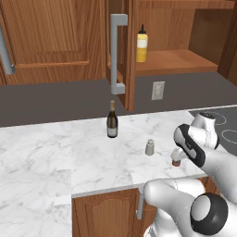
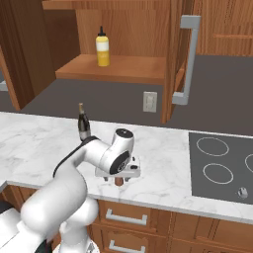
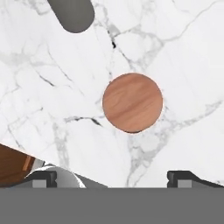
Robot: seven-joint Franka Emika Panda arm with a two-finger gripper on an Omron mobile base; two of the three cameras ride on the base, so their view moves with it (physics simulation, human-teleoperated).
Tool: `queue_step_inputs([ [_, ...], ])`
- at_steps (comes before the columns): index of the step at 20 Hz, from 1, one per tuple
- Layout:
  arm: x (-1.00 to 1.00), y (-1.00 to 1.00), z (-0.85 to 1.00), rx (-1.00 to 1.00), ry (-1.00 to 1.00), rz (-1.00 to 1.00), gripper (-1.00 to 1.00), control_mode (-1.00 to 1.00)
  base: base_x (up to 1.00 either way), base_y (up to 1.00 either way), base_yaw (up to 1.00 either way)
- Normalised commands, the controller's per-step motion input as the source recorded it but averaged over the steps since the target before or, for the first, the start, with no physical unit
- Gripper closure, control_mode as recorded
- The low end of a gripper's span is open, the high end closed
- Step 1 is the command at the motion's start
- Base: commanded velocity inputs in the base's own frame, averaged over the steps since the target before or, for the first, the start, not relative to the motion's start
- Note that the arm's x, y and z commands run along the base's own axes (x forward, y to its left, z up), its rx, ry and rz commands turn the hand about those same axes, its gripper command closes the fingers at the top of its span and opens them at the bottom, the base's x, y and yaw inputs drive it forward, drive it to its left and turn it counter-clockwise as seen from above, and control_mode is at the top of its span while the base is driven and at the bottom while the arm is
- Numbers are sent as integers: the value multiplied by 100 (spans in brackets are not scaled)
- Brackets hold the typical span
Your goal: There are various items on the counter. Only move the condiments/shakers into the cabinet.
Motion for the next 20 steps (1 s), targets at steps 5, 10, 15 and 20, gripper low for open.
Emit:
queue_step_inputs([
  [5, 9, 0, -7, -1, 0, -15, -100, -100, 0, 0, 0],
  [10, 22, 4, -2, 0, 0, -2, -100, -100, 0, 0, 0],
  [15, 22, 1, -4, -2, -1, 0, -100, -100, 0, 0, 0],
  [20, 17, 0, -7, -1, -1, 0, -100, -100, 0, 0, 0],
])
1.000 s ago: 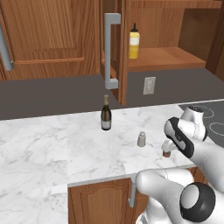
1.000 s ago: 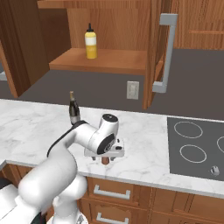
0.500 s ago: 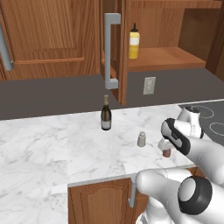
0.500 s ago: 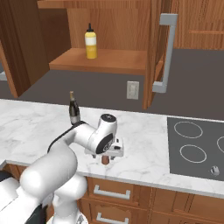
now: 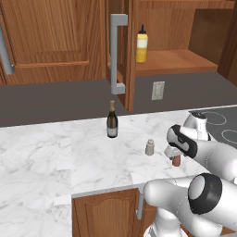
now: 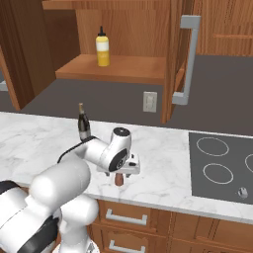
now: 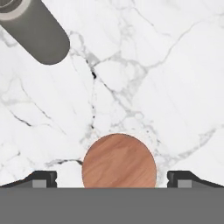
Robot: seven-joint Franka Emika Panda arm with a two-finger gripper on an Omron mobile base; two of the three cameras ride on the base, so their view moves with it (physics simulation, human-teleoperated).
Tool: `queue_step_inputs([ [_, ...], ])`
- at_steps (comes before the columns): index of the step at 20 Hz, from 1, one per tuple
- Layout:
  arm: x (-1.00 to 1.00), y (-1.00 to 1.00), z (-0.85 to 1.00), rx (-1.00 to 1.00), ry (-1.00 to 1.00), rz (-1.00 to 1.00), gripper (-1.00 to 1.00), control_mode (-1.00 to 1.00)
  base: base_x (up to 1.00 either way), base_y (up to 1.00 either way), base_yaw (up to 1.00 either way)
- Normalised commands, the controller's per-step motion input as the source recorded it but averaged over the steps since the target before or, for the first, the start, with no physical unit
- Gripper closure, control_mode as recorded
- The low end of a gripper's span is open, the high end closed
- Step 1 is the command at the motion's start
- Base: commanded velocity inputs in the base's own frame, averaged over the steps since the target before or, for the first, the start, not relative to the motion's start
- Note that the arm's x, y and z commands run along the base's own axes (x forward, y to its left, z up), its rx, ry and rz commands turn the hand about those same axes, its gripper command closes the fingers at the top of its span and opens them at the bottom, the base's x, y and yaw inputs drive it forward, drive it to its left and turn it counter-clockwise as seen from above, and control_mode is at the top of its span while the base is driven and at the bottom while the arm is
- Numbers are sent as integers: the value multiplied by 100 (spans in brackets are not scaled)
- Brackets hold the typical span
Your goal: There are various items on the counter. Only move the condiments/shakers into the cabinet.
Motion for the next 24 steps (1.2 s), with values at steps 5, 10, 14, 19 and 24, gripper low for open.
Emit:
queue_step_inputs([
  [5, 4, 0, -9, -4, -2, 0, -100, -100, 0, 0, 0],
  [10, 0, 0, -5, -3, -7, 0, -100, -100, 0, 0, 0],
  [14, 0, 0, -4, -1, -7, 0, -100, -100, 0, 0, 0],
  [19, 0, 0, 0, 0, -10, 0, -100, -100, 0, 0, 0],
  [24, 0, 0, 0, 0, -9, 0, -100, -100, 0, 0, 0],
])
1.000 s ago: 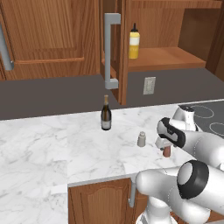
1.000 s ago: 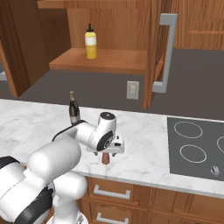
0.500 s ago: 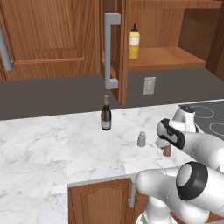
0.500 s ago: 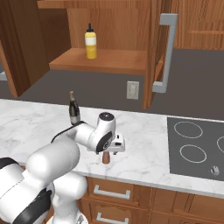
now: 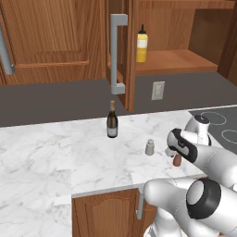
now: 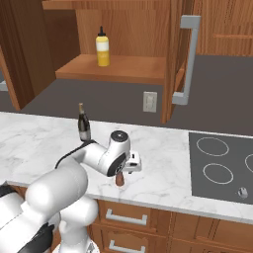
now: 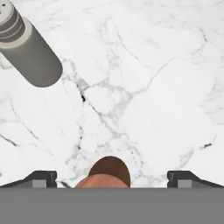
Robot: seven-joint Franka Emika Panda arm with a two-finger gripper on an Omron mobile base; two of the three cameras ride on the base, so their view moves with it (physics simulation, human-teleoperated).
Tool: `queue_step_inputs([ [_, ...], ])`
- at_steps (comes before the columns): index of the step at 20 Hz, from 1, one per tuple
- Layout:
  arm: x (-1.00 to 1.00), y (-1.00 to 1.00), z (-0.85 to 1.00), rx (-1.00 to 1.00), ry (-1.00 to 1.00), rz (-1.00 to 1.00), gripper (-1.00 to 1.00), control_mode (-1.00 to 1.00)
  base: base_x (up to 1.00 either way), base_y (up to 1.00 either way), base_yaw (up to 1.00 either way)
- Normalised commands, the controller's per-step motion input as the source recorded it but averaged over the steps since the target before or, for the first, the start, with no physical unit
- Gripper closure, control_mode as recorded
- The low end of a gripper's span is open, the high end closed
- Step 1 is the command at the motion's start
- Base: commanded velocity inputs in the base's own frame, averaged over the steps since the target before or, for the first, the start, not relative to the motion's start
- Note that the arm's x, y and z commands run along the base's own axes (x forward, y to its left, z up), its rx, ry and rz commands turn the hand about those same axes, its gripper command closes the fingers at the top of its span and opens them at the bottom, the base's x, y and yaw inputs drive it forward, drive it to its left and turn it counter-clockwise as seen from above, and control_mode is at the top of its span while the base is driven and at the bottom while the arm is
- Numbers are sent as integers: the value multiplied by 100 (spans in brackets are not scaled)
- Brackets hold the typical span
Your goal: There are various items on the counter. Only move the condiments/shakers into the cabinet.
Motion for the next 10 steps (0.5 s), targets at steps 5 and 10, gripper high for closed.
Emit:
queue_step_inputs([
  [5, 0, 1, -5, 0, -2, 0, -100, -100, 0, 0, 0],
  [10, 0, 4, -13, 0, 0, 0, -100, -100, 0, 0, 0],
])
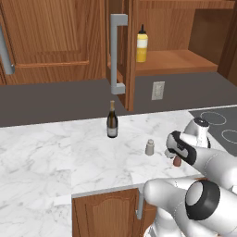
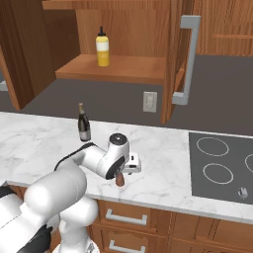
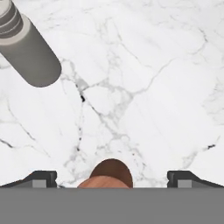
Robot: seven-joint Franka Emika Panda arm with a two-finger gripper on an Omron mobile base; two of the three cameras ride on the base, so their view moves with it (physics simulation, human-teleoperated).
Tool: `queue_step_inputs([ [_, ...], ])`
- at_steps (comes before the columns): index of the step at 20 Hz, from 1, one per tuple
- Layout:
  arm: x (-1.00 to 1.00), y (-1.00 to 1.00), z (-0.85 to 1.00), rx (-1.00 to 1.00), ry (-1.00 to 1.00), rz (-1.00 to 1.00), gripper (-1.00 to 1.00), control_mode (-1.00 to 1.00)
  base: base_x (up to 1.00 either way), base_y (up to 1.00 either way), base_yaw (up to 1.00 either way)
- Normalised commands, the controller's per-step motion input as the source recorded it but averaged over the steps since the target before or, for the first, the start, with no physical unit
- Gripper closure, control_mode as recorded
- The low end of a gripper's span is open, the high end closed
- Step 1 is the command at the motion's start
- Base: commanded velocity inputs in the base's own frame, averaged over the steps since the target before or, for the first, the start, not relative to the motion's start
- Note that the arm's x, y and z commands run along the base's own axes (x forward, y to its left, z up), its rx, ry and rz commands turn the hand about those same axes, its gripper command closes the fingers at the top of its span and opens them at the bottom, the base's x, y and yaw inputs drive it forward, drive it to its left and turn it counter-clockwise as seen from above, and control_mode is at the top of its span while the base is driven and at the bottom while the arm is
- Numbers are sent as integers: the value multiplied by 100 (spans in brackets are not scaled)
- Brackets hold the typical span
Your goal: There are various items on the counter. Only move the condiments/shakers into the cabinet.
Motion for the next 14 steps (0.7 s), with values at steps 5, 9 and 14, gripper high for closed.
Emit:
queue_step_inputs([
  [5, 0, 0, -2, 0, 0, 0, 100, -100, 0, 0, 0],
  [9, -1, 0, 4, 0, -2, 0, 100, -100, 0, 0, 0],
  [14, 0, 0, 61, 0, -3, 0, 100, -100, 0, 0, 0],
])
